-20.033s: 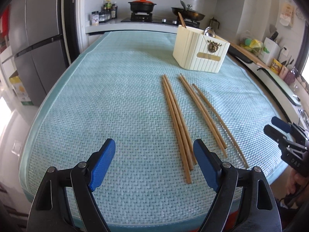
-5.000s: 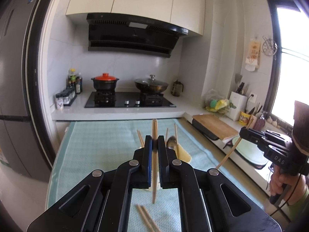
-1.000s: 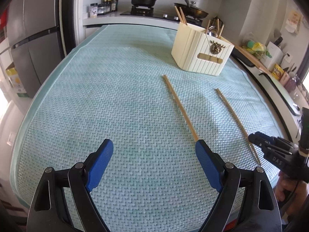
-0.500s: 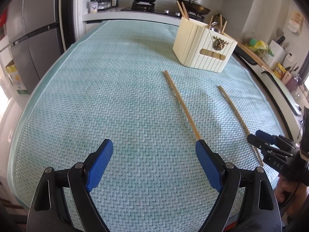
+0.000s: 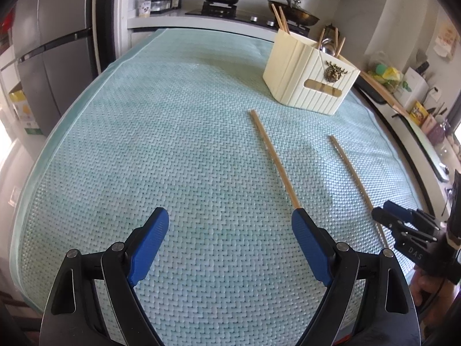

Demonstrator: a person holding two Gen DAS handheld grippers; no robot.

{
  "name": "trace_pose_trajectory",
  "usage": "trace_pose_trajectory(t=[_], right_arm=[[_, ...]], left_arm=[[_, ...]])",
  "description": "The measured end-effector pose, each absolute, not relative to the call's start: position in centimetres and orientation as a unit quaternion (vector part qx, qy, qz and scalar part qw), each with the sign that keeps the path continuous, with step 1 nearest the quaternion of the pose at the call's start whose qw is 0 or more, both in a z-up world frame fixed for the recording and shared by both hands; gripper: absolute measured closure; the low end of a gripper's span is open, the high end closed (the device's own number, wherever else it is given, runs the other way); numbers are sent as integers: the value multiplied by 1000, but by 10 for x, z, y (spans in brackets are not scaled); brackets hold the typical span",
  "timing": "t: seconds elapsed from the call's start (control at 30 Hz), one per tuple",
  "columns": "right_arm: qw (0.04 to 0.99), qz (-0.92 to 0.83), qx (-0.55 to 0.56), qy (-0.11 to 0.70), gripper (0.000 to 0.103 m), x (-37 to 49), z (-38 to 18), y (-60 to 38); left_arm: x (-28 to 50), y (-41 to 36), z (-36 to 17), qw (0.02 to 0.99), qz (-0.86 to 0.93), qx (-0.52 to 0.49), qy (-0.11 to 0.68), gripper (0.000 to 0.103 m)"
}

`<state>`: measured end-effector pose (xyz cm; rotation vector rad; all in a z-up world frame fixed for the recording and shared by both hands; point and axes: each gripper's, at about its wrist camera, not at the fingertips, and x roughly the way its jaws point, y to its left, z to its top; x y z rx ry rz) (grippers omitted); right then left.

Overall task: Organize utensils
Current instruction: 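Position both open tools over the last two chopsticks on the mat, then close the left tool on one chopstick while the right tool grasps the other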

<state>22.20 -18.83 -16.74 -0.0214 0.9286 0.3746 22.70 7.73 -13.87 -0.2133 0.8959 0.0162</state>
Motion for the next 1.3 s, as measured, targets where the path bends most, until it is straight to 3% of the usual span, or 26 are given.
trace_pose_trajectory(t=[0.43, 1.17, 1.2, 1.23, 1.3], right_arm=[[882, 173, -10, 439, 61, 237, -165, -200], [841, 219, -82, 487, 64, 350, -182, -131], [840, 221, -84, 489, 75, 354, -182, -129], [839, 220, -85, 490, 80, 357, -182, -128], [838, 219, -82, 493, 93, 364, -182, -127]], left_arm=[[253, 84, -144, 885, -2, -130, 447, 15], [394, 40, -177, 867, -1, 1, 498, 22], [397, 39, -176, 867, 0, 4, 499, 28], [399, 38, -175, 867, -3, 5, 498, 34], [400, 35, -173, 866, -10, 4, 499, 57]])
